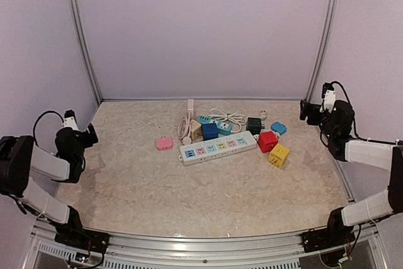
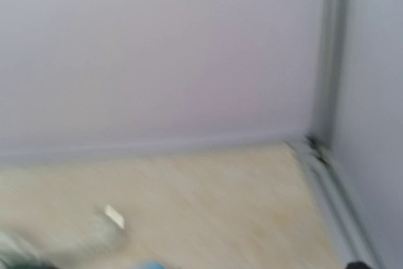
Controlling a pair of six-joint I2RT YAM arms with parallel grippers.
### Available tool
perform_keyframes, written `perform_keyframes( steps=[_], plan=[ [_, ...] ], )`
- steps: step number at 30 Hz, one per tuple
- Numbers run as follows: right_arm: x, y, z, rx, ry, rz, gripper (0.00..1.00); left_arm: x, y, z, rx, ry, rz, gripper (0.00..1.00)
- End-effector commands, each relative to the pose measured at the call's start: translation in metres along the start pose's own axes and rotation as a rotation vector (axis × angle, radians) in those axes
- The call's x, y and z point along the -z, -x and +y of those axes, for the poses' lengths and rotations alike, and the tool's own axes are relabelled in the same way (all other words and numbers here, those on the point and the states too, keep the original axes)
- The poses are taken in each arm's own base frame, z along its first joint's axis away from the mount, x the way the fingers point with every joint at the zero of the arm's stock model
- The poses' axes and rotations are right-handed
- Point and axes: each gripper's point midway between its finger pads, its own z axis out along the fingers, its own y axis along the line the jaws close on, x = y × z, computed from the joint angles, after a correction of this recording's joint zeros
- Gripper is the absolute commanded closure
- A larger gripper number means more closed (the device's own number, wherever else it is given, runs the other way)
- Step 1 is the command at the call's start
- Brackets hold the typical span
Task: Insert the plug
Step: Move the socket to the center of the board.
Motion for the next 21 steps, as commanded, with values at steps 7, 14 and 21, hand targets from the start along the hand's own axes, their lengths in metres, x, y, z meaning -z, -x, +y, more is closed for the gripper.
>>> perform_keyframes(
  steps=[7, 14, 21],
  plan=[
    [0.001, -0.041, 0.072, -0.271, 0.169, 0.599, 0.24, -0.042, 0.08, -0.088, -0.212, -0.406, 0.356, 0.01],
    [0.011, -0.077, 0.17, -0.096, 0.312, 0.797, 0.2, 0.09, 0.012, -0.269, -0.896, -1.049, 0.532, 0.01],
    [0.017, -0.112, 0.234, -0.026, 0.443, 0.921, 0.13, 0.143, -0.047, -0.363, -1.141, -1.295, 0.617, 0.01]
  ],
)
